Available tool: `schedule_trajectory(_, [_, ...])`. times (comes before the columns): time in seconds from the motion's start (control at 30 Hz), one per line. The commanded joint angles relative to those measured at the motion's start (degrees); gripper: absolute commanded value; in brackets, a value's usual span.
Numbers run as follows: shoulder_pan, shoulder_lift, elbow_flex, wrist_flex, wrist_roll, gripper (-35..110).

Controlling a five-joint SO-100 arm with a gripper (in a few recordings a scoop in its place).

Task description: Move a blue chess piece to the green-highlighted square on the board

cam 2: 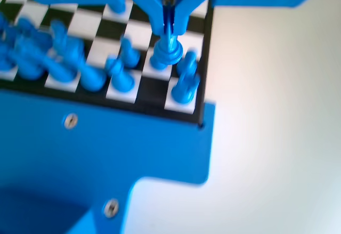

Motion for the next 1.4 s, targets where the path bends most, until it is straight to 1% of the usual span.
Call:
schedule_trajectory(0.0, [-0.79,0.53,-6.86,4.66,1.58,1])
schedule_trajectory(0.1, [-2.37,0.53,-9.84,6.42,4.66,1])
schedule_trajectory(0.2, [-4.39,0.44,-11.51,6.06,8.44,1])
schedule_trajectory(0.4, [-8.88,-1.76,-11.6,-0.26,15.47,1])
schedule_trajectory(0.6, [-12.66,-4.04,-9.67,-5.8,19.16,1])
schedule_trajectory(0.9, [-15.21,-4.92,0.44,-16.08,18.98,1])
schedule_trajectory(1.37, [-13.8,-6.68,7.38,-23.2,14.94,1])
